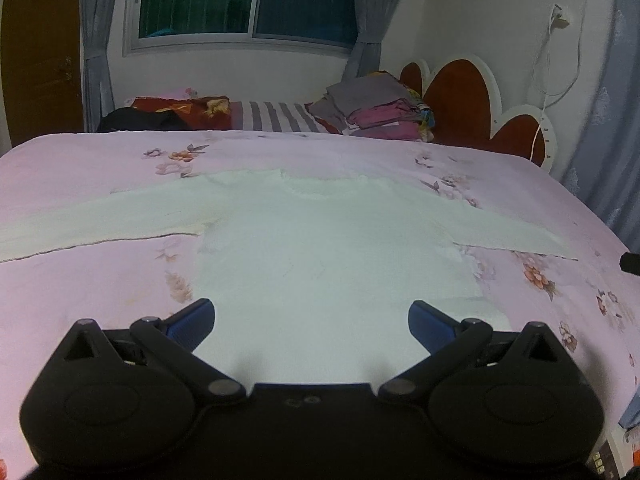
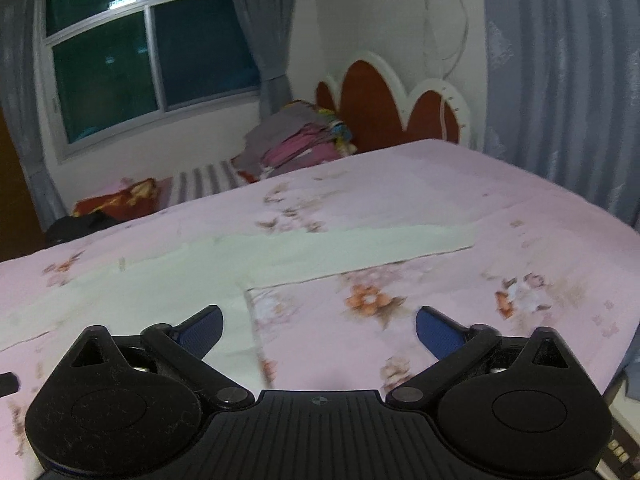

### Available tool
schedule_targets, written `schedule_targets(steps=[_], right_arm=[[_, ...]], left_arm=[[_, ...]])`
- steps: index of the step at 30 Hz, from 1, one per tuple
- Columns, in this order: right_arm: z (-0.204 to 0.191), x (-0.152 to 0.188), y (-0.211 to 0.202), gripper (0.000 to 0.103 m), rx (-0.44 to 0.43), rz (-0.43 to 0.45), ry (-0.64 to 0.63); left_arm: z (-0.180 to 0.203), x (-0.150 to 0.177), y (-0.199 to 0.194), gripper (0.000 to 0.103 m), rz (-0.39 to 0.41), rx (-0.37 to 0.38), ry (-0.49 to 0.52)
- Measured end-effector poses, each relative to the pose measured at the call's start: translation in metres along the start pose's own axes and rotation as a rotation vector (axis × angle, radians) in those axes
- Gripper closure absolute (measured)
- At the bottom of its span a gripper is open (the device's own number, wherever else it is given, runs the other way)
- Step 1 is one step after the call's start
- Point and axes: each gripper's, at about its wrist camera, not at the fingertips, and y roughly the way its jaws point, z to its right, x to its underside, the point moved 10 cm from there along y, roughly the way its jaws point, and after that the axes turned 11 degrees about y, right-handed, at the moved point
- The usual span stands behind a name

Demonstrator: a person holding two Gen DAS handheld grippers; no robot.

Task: Fold small clothes
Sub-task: 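Move the right tool down to the sweater's side edge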

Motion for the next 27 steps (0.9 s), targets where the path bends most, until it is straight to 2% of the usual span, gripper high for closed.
schedule_targets(steps=[1, 3, 6, 7, 8, 9, 15, 20, 23, 27], right_arm=[[0.007, -0.004, 0.006, 0.04, 0.019, -0.003, 0.01], [0.024, -0.014, 0.021, 0.04, 0.043, -0.007, 0.05], [0.048, -0.034, 0.049, 0.04, 0.034, -0.004, 0.113], [0.054, -0.04, 0.059, 0.045, 0.028, 0.001, 0.129], [0.062, -0.049, 0.071, 0.058, 0.02, 0.004, 0.15], [0.071, -0.055, 0.085, 0.065, 0.012, -0.001, 0.177], [0.142, -0.086, 0.183, 0.066, 0.021, -0.073, 0.383], [0.207, -0.089, 0.247, 0.066, 0.056, -0.138, 0.522], [0.235, -0.087, 0.268, 0.066, 0.062, -0.167, 0.597], [0.25, -0.093, 0.276, 0.066, 0.012, -0.15, 0.638]], left_arm=[[0.001, -0.002, 0.004, 0.0, 0.0, -0.005, -0.005], [0.002, -0.005, 0.012, 0.0, -0.006, -0.017, -0.011], [0.002, -0.012, 0.023, 0.001, -0.009, -0.022, -0.016], [0.002, -0.015, 0.028, 0.001, -0.011, -0.025, -0.022], [0.002, -0.017, 0.033, 0.002, -0.016, -0.028, -0.033], [0.003, -0.02, 0.039, 0.003, -0.025, -0.036, -0.045], [0.023, -0.039, 0.084, 0.004, -0.107, -0.085, -0.06], [0.057, -0.063, 0.117, 0.001, -0.127, -0.09, -0.064], [0.075, -0.073, 0.132, 0.001, -0.137, -0.075, -0.044], [0.084, -0.082, 0.142, 0.001, -0.143, -0.093, -0.04]])
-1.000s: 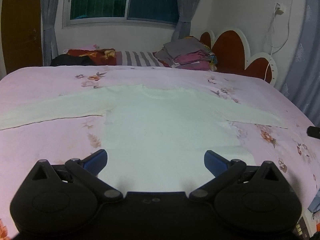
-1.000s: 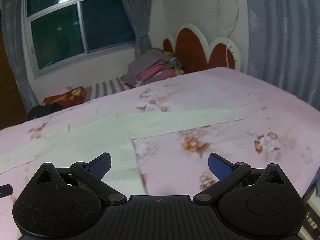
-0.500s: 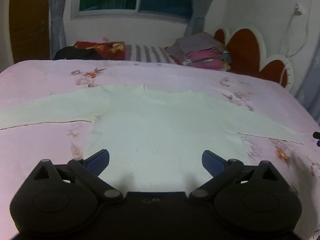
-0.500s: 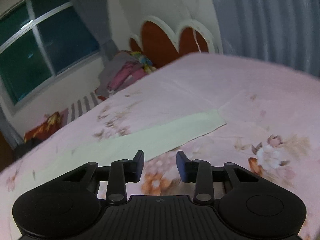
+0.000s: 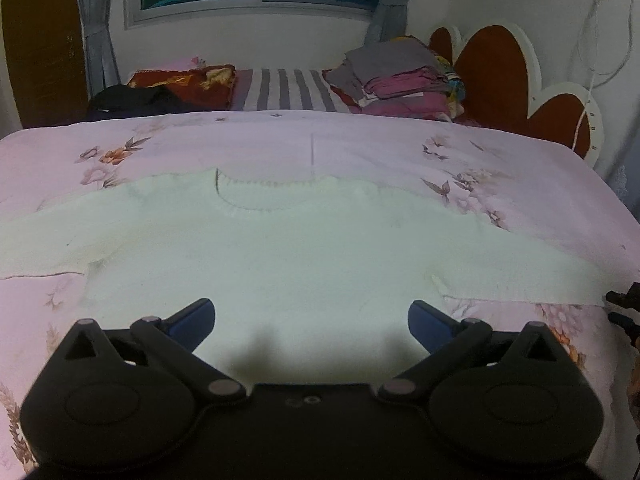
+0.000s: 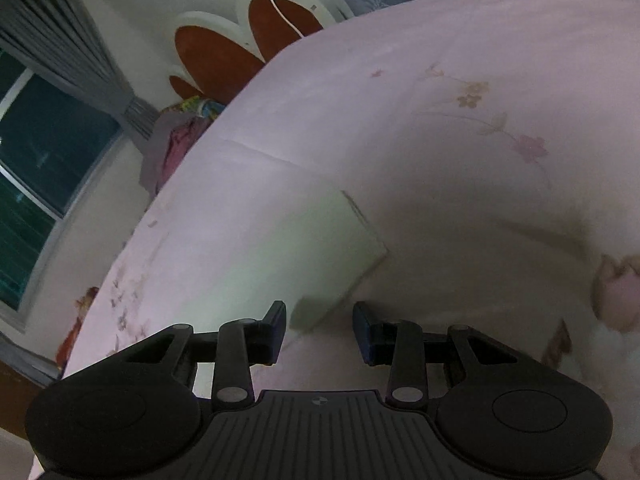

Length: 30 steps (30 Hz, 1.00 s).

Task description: Fold small clothes

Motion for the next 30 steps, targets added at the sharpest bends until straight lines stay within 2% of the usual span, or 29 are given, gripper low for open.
schedule_targets(steps=[5, 7, 8, 9, 11, 12, 14, 16, 19, 21, 24, 30], right_arm=[[-0.001, -0.005, 0.0, 0.067, -0.03, 0.021, 0.007], [-0.003, -0.004, 0.0, 0.079, -0.02, 0.032, -0.007], [-0.002, -0.003, 0.0, 0.096, 0.0, 0.034, -0.024], [0.001, -0.003, 0.001, 0.1, 0.026, 0.034, -0.032], [0.003, -0.006, -0.003, 0.1, 0.023, 0.049, -0.026], [0.001, -0.008, -0.005, 0.1, 0.039, 0.061, -0.063], [-0.006, -0.004, 0.003, 0.1, 0.081, 0.053, -0.141], [-0.014, -0.003, 0.004, 0.1, 0.106, 0.045, -0.163], [-0.06, 0.009, -0.01, 0.1, 0.04, 0.07, -0.295], [-0.091, 0.028, -0.018, 0.1, -0.017, 0.045, -0.348], [-0.137, 0.076, -0.031, 0.1, -0.106, -0.035, -0.404], [-0.222, 0.216, -0.042, 0.1, -0.214, -0.198, -0.57]], left_arm=[[-0.004, -0.001, 0.003, 0.0, -0.022, -0.032, -0.016], [-0.009, 0.0, 0.003, 0.0, -0.031, -0.048, -0.012], [-0.013, 0.0, 0.002, 0.0, -0.033, -0.059, -0.01], [-0.017, 0.0, 0.002, 0.0, -0.035, -0.072, -0.009], [-0.029, -0.001, 0.001, 0.0, -0.045, -0.124, 0.009], [-0.034, -0.001, 0.0, 0.0, -0.049, -0.148, 0.021], [-0.044, 0.001, -0.002, 0.0, -0.047, -0.172, 0.034], [-0.056, 0.003, -0.004, 0.0, -0.044, -0.182, 0.026], [-0.079, 0.012, -0.005, 0.001, -0.044, -0.209, -0.012], [-0.096, 0.019, -0.004, 0.002, -0.047, -0.206, -0.057], [-0.116, 0.029, -0.002, 0.003, -0.045, -0.164, -0.109], [-0.165, 0.052, -0.003, 0.002, -0.034, -0.137, -0.139]])
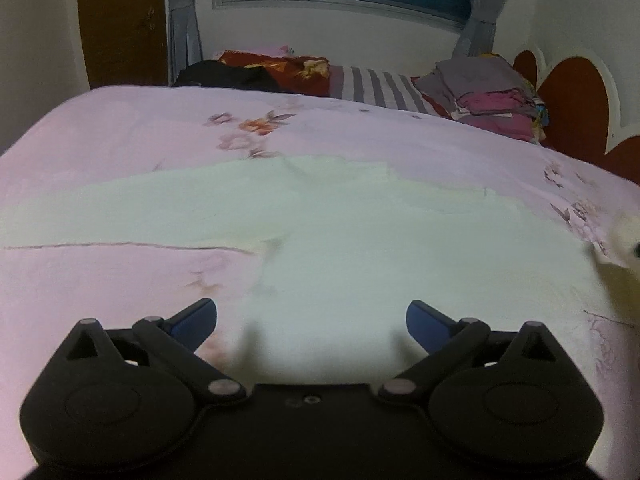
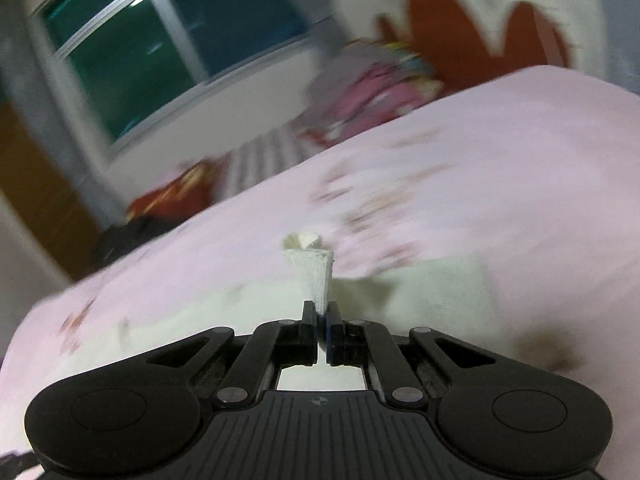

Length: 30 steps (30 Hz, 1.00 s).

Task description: Fold small clothes

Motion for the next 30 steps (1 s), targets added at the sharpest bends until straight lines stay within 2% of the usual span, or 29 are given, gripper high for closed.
schedule_targets(steps=[6, 9, 10, 11, 13, 14, 15, 16, 17, 18, 21, 22, 24, 26, 27, 30], right_arm=[[-0.102, 0.084, 0.047, 0.1, -0.051, -0.098, -0.177], [-0.131, 0.113, 0.074, 0.1, -0.069, -0.135, -0.226], [-0.14, 0.123, 0.082, 0.1, -0.074, -0.145, -0.237], [-0.144, 0.122, 0.094, 0.1, -0.076, -0.157, -0.245], [-0.154, 0.138, 0.115, 0.1, -0.083, -0.197, -0.266], [-0.157, 0.149, 0.126, 0.099, -0.092, -0.235, -0.274], [-0.158, 0.161, 0.134, 0.092, -0.088, -0.276, -0.287], [-0.161, 0.167, 0.139, 0.084, -0.081, -0.269, -0.313], [-0.166, 0.169, 0.137, 0.047, -0.09, -0.245, -0.347], [-0.171, 0.171, 0.133, 0.021, -0.094, -0.238, -0.377], [-0.177, 0.172, 0.112, 0.02, -0.106, -0.157, -0.462], [-0.173, 0.175, 0.107, 0.023, -0.104, -0.154, -0.464], [-0.155, 0.174, 0.098, 0.051, -0.093, -0.166, -0.404], [-0.127, 0.166, 0.092, 0.064, -0.038, -0.179, -0.326], [-0.113, 0.16, 0.089, 0.067, -0.007, -0.171, -0.283], [-0.072, 0.143, 0.079, 0.068, 0.041, -0.153, -0.15]], left_arm=[[-0.05, 0.019, -0.019, 0.004, 0.021, 0.012, -0.009], [-0.072, 0.027, -0.027, 0.015, 0.02, 0.027, -0.011], [-0.077, 0.029, -0.028, 0.022, 0.018, 0.031, -0.007], [-0.081, 0.031, -0.029, 0.025, 0.016, 0.035, 0.002], [-0.089, 0.033, -0.028, 0.021, 0.007, 0.027, 0.019], [-0.092, 0.032, -0.025, 0.012, 0.0, 0.029, 0.021], [-0.095, 0.033, -0.023, 0.006, -0.006, 0.035, 0.018], [-0.095, 0.032, -0.022, 0.001, -0.008, 0.039, 0.012], [-0.094, 0.031, -0.022, 0.001, -0.005, 0.042, 0.009], [-0.092, 0.029, -0.02, 0.001, -0.004, 0.046, 0.01], [-0.079, 0.022, -0.01, 0.006, -0.001, 0.106, 0.003], [-0.071, 0.019, -0.006, 0.012, -0.003, 0.14, -0.005], [-0.044, 0.006, 0.005, 0.019, 0.006, 0.222, -0.013], [-0.014, -0.005, 0.018, 0.025, 0.011, 0.274, 0.013], [0.001, -0.011, 0.023, 0.026, 0.013, 0.291, 0.032], [0.048, -0.032, 0.039, 0.033, 0.052, 0.351, 0.087]])
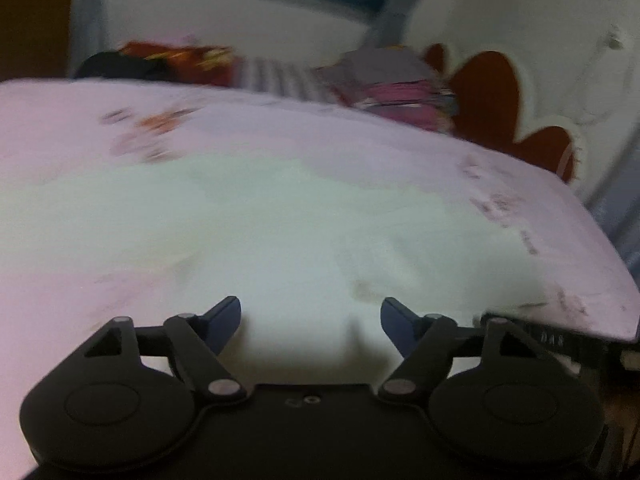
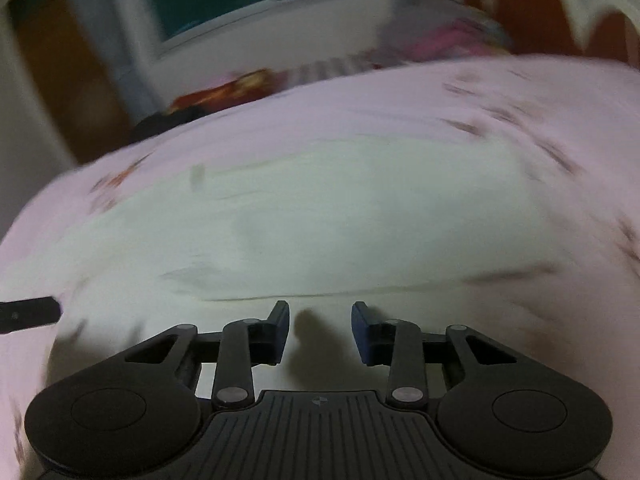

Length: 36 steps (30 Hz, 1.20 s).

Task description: Fold small clothes

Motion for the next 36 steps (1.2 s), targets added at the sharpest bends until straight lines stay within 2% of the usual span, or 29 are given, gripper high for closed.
schedule_targets(steps=[2, 5, 8, 12, 13, 16, 19, 24, 29, 36], right_arm=[[0.019, -0.006, -0.004, 0.068, 0.025, 0.015, 0.034], [0.046, -0.014, -0.008, 0.068, 0.06, 0.025, 0.087], [0.07, -0.019, -0.011, 0.068, 0.075, 0.019, 0.144], [0.081, -0.024, -0.013, 0.068, 0.053, 0.011, 0.187], [0.082, -0.025, -0.014, 0.068, 0.049, 0.009, 0.191], [0.084, -0.027, -0.017, 0.068, 0.047, 0.005, 0.188], [0.088, -0.026, -0.02, 0.068, 0.051, 0.001, 0.18], [0.087, -0.027, -0.015, 0.068, 0.066, -0.003, 0.162], [0.081, -0.027, -0.011, 0.068, 0.091, 0.004, 0.148], [0.078, -0.029, -0.008, 0.068, 0.117, 0.004, 0.137]], left_arm=[[0.018, -0.004, 0.029, 0.052, -0.047, 0.056, -0.011], [0.025, -0.003, 0.062, 0.052, -0.108, 0.084, -0.077], [0.031, 0.001, 0.078, 0.054, -0.132, 0.123, -0.16], [0.033, -0.001, 0.091, 0.059, -0.112, 0.136, -0.216], [0.033, -0.003, 0.094, 0.066, -0.107, 0.135, -0.22], [0.031, -0.005, 0.101, 0.097, -0.103, 0.125, -0.215], [0.023, -0.012, 0.099, 0.098, -0.064, 0.132, -0.232], [-0.012, -0.025, 0.07, 0.099, 0.024, 0.097, -0.229], [-0.052, -0.021, 0.051, 0.099, 0.029, 0.06, -0.233], [-0.076, -0.02, 0.045, 0.099, 0.046, 0.027, -0.25]])
